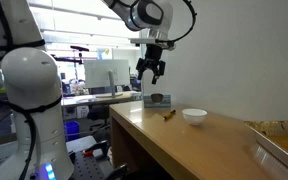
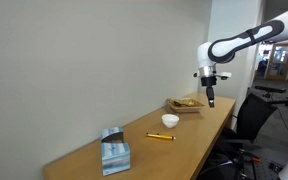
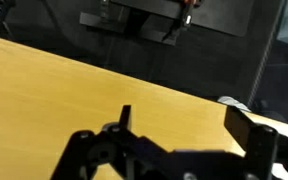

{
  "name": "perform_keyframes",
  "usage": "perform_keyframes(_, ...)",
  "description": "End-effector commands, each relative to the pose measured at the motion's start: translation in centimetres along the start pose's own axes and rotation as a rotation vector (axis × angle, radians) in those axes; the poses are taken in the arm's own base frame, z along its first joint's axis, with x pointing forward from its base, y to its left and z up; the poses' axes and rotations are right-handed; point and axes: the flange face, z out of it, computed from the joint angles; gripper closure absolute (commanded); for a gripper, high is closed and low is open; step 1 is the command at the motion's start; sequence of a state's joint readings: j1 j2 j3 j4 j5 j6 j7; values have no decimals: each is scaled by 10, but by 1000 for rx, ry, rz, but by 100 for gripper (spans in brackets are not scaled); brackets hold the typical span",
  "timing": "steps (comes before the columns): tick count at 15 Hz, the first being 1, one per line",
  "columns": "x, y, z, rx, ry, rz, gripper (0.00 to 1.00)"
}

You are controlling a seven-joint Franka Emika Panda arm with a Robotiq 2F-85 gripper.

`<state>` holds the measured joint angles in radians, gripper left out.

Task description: Pick up the pen and put it in the bowl

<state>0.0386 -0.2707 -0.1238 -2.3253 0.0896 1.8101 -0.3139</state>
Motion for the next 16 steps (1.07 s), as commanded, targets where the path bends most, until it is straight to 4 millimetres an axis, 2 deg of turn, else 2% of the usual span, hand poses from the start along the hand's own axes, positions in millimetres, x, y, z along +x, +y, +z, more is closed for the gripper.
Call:
perform_keyframes(1, 0, 0, 0, 0, 0, 0, 0)
perform_keyframes(9, 0, 0, 0, 0, 0, 0, 0)
perform_keyframes(13, 22, 0, -9, -27, 41, -25, 0)
perform_keyframes(16, 54, -1, -17, -62, 107, -62, 0)
